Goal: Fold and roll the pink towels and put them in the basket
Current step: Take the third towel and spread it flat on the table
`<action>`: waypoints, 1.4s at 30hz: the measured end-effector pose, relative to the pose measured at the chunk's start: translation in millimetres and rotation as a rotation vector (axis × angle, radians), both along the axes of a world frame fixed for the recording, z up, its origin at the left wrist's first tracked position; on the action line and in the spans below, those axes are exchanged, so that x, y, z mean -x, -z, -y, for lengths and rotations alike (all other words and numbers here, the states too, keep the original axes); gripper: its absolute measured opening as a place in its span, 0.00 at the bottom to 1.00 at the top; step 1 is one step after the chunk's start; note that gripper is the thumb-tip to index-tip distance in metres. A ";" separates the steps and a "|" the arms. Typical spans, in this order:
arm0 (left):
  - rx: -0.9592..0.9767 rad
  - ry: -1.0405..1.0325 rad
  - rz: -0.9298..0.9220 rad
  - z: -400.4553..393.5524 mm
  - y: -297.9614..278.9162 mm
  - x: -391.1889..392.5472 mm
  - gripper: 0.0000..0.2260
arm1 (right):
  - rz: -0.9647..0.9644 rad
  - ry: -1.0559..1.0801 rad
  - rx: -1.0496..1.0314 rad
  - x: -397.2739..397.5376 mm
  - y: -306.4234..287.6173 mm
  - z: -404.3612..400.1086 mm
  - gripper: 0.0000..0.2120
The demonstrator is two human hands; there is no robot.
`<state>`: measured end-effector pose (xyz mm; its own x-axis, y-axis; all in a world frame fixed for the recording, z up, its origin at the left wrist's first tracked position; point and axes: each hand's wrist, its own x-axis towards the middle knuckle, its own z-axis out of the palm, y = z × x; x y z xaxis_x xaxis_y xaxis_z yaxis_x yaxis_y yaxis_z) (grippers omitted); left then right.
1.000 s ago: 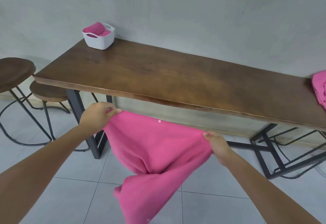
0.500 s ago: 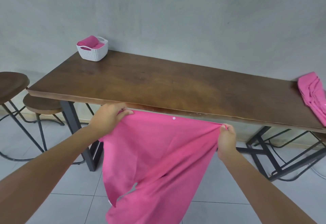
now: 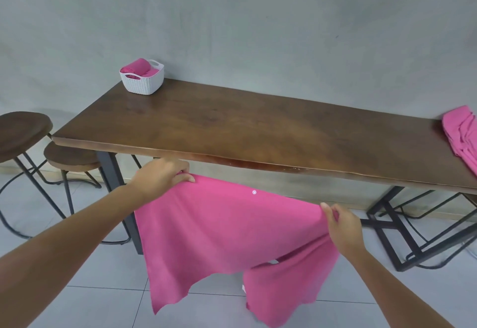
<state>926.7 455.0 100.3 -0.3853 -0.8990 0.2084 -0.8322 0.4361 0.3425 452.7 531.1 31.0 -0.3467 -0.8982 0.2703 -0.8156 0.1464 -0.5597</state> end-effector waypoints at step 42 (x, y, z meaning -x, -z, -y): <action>-0.071 -0.603 0.280 317.6 78.8 101.9 0.09 | -0.485 -0.243 0.032 69.7 -9.1 378.2 0.09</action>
<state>824.8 137.4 21.5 0.1583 -0.9817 0.1059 -0.9848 -0.1492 0.0889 382.9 153.0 40.0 0.0417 -0.9257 0.3758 -0.9897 -0.0898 -0.1113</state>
